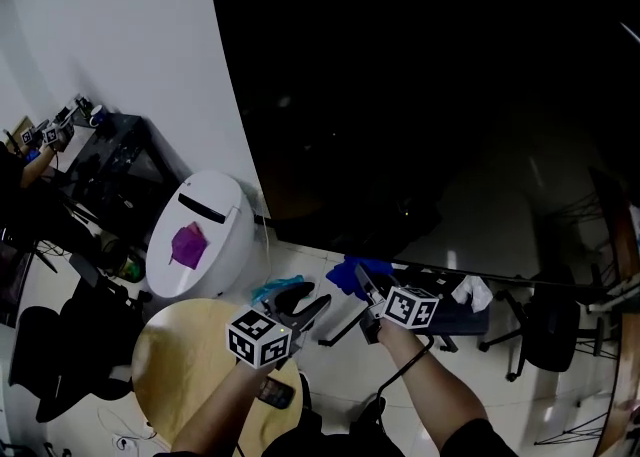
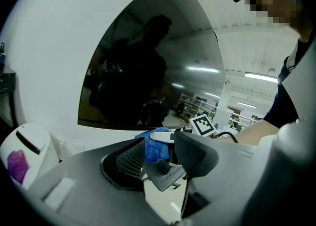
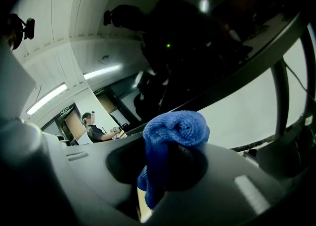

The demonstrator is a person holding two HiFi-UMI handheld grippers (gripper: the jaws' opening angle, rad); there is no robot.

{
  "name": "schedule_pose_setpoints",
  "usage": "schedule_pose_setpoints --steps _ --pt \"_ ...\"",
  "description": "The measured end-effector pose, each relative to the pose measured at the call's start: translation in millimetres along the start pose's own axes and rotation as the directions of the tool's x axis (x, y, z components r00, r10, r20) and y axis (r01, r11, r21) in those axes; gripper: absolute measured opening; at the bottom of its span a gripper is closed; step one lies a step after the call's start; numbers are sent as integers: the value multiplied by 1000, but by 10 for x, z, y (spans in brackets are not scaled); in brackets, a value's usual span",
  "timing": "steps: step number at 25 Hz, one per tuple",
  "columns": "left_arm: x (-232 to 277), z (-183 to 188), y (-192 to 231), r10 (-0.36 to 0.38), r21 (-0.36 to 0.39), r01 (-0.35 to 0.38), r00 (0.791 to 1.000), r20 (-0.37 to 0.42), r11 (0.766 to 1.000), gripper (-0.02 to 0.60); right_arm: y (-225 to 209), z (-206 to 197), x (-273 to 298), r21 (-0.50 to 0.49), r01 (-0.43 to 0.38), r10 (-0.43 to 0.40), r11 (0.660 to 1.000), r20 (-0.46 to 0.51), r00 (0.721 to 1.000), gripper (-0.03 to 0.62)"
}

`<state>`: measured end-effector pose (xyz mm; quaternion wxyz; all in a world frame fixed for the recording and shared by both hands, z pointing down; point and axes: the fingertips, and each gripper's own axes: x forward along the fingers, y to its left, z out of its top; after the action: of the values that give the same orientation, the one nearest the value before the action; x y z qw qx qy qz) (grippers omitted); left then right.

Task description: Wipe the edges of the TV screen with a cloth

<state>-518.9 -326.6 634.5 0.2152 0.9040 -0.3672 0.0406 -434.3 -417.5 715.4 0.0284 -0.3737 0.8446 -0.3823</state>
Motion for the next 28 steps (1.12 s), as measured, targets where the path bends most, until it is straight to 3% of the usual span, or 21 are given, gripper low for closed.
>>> schedule_pose_setpoints --steps 13,28 --pt "-641 -42 771 133 -24 -132 991 32 991 173 731 -372 879 -4 -110 110 994 -77 991 75" --pt "-1157 11 1206 226 1 -226 973 51 974 173 1364 -681 1574 -41 -212 204 976 -148 968 75"
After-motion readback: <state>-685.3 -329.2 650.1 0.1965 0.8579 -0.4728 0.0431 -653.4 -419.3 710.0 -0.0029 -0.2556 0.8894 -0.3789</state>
